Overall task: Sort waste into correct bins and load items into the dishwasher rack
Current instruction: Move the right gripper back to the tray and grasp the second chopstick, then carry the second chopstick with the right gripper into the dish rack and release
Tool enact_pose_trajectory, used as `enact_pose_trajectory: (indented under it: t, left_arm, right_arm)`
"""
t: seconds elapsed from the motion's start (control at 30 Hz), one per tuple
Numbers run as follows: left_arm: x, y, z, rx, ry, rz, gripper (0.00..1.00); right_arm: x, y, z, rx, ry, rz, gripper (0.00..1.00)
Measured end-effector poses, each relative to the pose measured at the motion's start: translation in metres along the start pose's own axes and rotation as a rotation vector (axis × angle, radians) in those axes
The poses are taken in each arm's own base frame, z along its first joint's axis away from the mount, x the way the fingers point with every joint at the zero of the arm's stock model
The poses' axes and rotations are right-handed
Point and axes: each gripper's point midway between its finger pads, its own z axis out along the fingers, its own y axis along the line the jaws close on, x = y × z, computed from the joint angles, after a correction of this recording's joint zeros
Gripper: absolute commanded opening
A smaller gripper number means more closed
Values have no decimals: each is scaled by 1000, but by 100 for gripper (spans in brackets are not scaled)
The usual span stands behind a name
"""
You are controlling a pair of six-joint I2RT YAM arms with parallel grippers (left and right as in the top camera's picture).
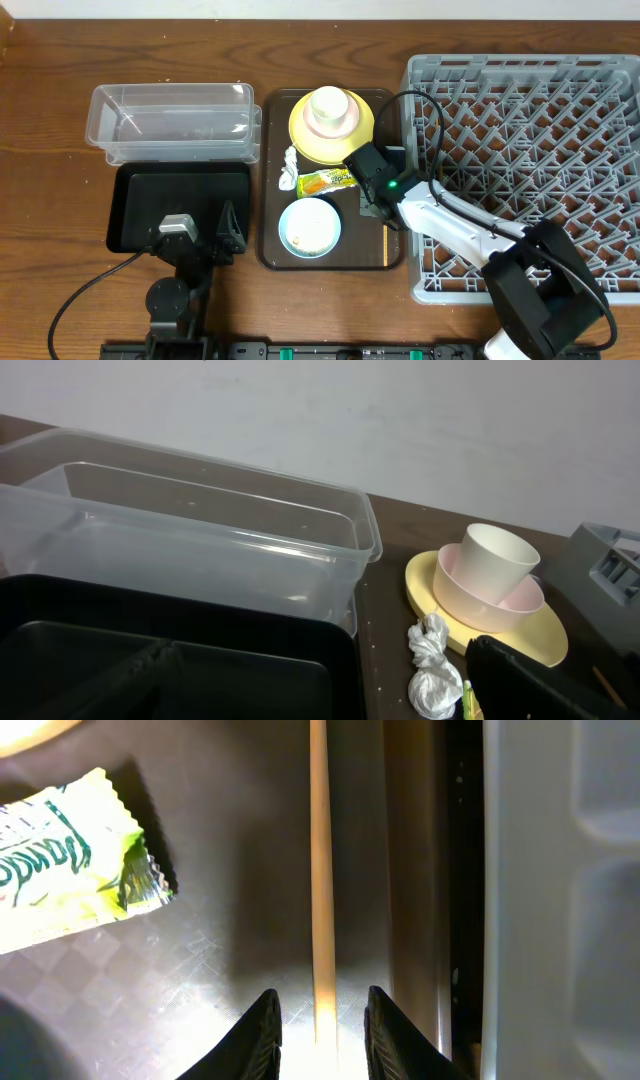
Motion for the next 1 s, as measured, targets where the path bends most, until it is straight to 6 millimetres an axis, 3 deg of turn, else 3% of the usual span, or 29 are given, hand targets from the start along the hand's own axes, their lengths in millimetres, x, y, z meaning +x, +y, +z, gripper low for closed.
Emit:
enact_pose_trajectory:
  t: [0.73,0.93,1.0]
  left_arm:
    - [0,0,0,0,0,0,93]
    - [0,0,0,0,0,0,93]
    - [0,0,0,0,0,0,93]
  right_arm:
    - [-10,4,0,-9,-46,11,26]
    - [-4,2,19,25,-25,2,27]
    - [-8,6,21,12,-43,9,20]
